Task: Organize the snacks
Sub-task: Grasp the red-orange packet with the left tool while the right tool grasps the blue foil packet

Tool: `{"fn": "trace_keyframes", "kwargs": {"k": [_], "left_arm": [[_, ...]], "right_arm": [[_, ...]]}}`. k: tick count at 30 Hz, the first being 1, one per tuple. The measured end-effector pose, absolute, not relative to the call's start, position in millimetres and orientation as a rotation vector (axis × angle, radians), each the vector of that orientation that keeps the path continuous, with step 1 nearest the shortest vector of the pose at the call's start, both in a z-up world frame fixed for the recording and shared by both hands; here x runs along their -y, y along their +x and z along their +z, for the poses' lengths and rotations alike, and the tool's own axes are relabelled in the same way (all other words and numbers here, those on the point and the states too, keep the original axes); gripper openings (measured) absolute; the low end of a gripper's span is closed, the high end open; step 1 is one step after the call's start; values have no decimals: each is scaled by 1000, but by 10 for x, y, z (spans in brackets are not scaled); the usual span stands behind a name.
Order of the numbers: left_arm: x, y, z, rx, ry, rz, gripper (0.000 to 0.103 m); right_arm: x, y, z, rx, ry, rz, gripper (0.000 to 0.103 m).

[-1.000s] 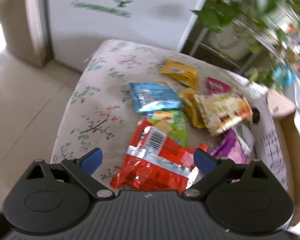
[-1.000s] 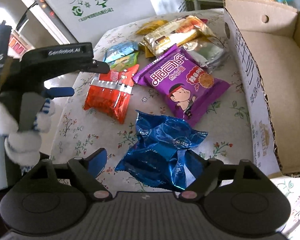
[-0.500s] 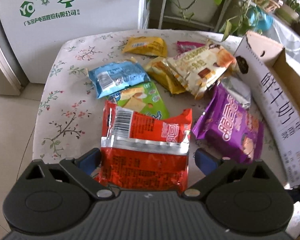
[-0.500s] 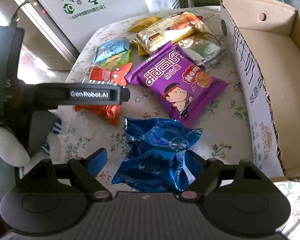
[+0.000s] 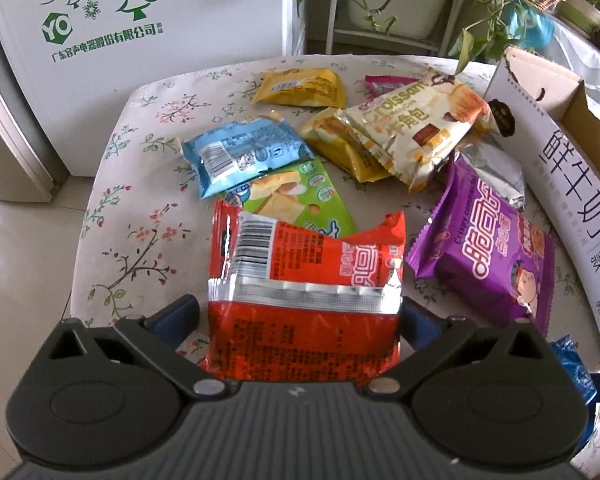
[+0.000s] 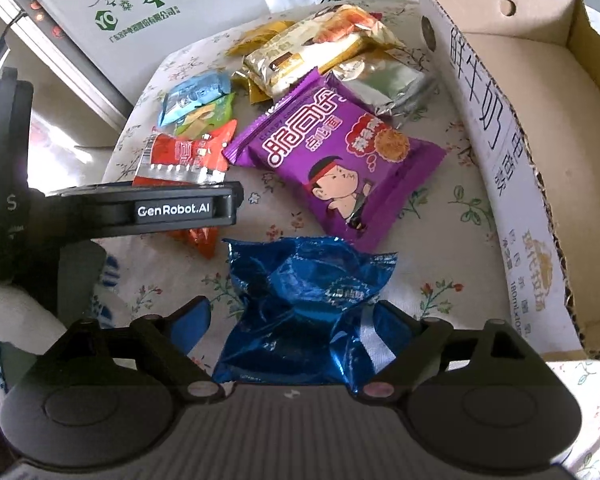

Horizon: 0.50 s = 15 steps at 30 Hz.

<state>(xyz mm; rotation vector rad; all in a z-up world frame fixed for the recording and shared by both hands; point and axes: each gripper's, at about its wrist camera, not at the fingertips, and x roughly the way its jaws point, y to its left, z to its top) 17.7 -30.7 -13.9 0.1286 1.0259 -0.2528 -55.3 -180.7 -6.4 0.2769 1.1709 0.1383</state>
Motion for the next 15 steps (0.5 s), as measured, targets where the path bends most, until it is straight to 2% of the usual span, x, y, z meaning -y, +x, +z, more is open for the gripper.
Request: {"fn": "trace_keyframes", "kwargs": {"k": [3,5,10,15], "left_arm": [[292,149,-130,-1025,133,-247,103],[271,121,-117,-1021,121,-230,97],[180,41,-55,-991,86,-202,77],[34,-58,-5,-984,13,-170,73]], "right_arm": [[1814,-561,-56,-1163,255,132,86],[1817,-566,-45,-1158,245,136,75],[1847,-576,-19,-1153,273,158,71],[1842,-592,53,-1130,279,183,68]]}}
